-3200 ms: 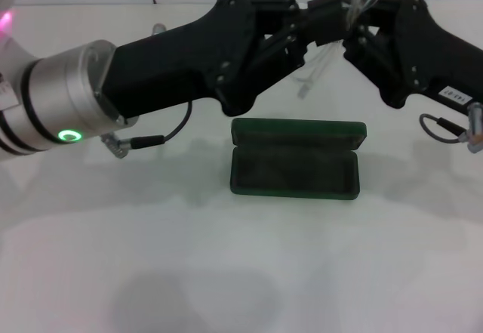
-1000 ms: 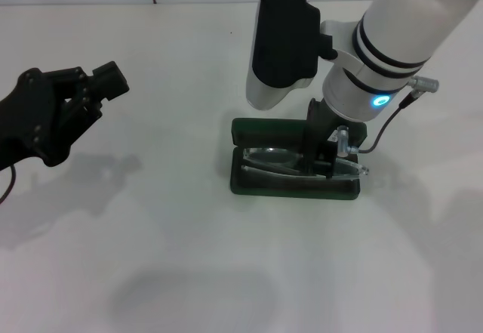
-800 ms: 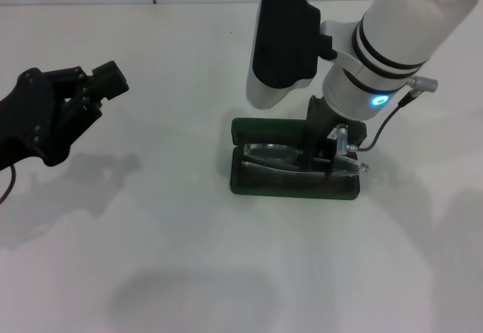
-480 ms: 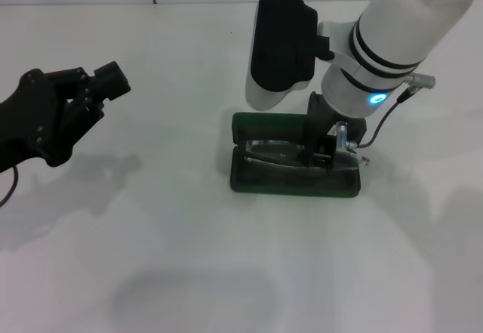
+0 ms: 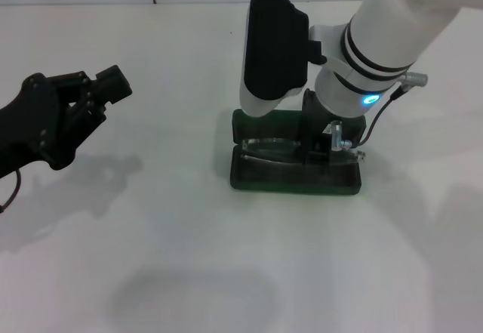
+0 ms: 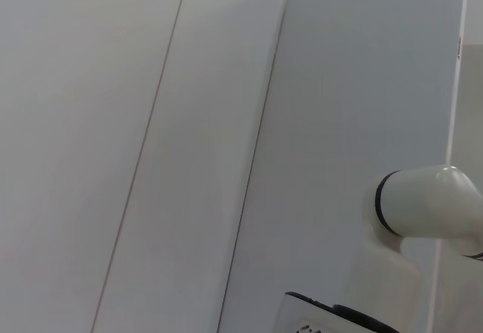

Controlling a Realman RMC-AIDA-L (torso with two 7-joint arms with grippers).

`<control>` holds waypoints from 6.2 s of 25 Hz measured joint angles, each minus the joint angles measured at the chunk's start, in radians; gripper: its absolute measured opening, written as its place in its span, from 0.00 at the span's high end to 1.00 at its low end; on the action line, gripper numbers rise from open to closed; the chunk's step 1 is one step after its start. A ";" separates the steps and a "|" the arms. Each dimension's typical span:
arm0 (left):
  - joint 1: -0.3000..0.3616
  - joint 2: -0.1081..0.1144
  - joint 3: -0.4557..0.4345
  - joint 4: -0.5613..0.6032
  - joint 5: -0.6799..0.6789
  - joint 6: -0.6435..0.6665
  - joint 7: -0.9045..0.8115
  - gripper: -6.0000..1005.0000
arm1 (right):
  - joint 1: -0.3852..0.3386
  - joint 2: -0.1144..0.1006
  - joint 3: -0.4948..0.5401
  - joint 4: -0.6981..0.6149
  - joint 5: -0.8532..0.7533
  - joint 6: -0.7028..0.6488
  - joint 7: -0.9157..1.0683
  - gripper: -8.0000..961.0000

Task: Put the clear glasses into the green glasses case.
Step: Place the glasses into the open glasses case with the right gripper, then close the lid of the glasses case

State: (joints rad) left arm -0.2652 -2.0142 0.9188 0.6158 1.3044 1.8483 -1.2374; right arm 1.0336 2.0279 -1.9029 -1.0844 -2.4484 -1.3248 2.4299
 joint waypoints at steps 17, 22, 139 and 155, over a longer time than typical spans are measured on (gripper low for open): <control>0.000 0.000 0.000 -0.004 0.000 -0.003 0.009 0.94 | 0.002 0.000 -0.013 -0.009 -0.021 0.027 0.000 0.82; -0.003 0.000 0.000 -0.012 -0.003 -0.009 0.016 0.94 | 0.002 0.000 -0.013 -0.008 -0.032 0.031 0.000 0.82; 0.004 0.002 -0.068 -0.053 -0.006 0.030 0.016 0.94 | -0.196 0.000 -0.120 -0.215 -0.105 0.079 0.071 0.80; 0.008 0.002 -0.068 -0.065 -0.006 0.030 0.030 0.94 | -0.197 0.000 -0.122 -0.217 -0.053 0.070 0.066 0.80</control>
State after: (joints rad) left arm -0.2576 -2.0125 0.8513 0.5507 1.2986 1.8788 -1.2071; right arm 0.8364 2.0278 -2.0249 -1.3019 -2.5010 -1.2551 2.4962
